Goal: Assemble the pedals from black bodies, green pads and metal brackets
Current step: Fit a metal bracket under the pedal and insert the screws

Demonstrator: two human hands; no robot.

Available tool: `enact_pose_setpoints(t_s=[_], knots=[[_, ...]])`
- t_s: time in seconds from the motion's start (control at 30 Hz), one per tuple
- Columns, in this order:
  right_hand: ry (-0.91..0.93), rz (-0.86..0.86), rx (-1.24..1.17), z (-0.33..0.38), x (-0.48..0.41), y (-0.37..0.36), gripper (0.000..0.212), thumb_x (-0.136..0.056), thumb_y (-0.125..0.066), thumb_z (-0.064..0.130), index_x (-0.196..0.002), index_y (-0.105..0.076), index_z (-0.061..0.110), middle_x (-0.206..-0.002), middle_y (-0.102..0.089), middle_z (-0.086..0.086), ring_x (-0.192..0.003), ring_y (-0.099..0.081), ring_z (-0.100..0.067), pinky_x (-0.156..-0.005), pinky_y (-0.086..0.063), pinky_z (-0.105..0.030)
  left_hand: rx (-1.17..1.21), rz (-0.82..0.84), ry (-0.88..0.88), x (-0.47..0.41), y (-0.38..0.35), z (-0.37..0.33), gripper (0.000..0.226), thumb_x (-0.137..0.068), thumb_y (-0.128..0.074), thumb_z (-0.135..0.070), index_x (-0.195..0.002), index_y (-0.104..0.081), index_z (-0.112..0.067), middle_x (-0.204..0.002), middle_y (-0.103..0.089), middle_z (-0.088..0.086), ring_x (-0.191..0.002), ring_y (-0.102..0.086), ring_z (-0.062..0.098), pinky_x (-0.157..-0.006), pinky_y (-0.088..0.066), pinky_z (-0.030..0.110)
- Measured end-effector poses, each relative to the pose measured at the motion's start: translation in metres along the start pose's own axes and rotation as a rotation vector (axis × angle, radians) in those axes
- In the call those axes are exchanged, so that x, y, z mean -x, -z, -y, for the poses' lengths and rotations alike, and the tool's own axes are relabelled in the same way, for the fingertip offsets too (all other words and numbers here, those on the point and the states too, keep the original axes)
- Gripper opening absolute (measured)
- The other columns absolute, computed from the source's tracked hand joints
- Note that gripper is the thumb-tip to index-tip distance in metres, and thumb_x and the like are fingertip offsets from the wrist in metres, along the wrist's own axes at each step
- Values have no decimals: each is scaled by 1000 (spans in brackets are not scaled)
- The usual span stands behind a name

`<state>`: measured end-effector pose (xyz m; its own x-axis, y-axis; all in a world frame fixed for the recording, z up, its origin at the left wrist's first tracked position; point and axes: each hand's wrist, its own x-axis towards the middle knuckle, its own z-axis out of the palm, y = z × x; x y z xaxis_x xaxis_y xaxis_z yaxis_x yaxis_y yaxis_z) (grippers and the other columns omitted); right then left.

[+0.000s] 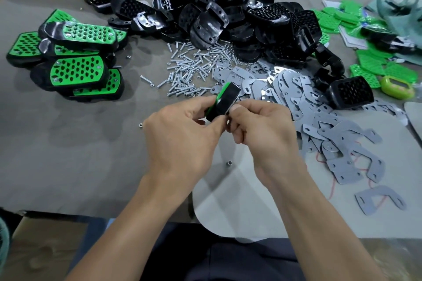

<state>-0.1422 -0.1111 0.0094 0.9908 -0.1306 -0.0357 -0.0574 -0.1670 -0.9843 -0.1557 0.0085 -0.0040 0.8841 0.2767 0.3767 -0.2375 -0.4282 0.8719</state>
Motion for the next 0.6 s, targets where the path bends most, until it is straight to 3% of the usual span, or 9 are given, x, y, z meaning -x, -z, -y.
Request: enact_pose_setpoints(t_s=[0.1, 0.2, 0.3, 0.43, 0.6], knots=[[85, 15, 119, 0, 2, 6, 13, -77, -65, 27, -70, -72, 18, -55, -66, -3, -50, -59, -19, -57, -45, -37, 20, 9, 29, 0, 0, 0, 42, -66, -77, -44, -80, -58, -80, -74, -68, -40, -69, -72, -4, -74, -64, 37], [166, -71, 167, -3, 4, 4, 5, -75, -69, 27, -74, -72, 23, -54, -65, -1, -53, -62, -27, -57, -52, -42, 17, 9, 25, 1, 1, -1, 49, -65, -77, -43, -81, -55, -83, -75, -67, -42, -70, -72, -4, -76, -64, 36], [169, -60, 111, -6, 2, 4, 10, -79, -67, 24, -73, -74, 19, -52, -61, -3, -49, -56, -21, -54, -47, -37, 3, 20, 5, 2, 2, 1, 50, -68, -78, -38, -83, -57, -81, -78, -69, -38, -71, -73, 0, -76, -64, 36], [148, 50, 15, -5, -3, 11, 14, -82, -66, 19, -74, -76, 14, -58, -65, -6, -49, -56, -19, -55, -42, -31, 11, 8, 1, 4, 3, 3, 51, -69, -80, -37, -81, -58, -81, -74, -66, -43, -70, -72, -7, -77, -63, 33], [194, 95, 98, -2, -6, 17, 15, -76, -71, 2, -68, -71, 15, -54, -66, -3, -47, -61, -16, -50, -45, -27, 76, -22, 35, 3, 1, 6, 49, -63, -83, -38, -80, -61, -78, -76, -66, -44, -75, -69, -15, -70, -62, 24]])
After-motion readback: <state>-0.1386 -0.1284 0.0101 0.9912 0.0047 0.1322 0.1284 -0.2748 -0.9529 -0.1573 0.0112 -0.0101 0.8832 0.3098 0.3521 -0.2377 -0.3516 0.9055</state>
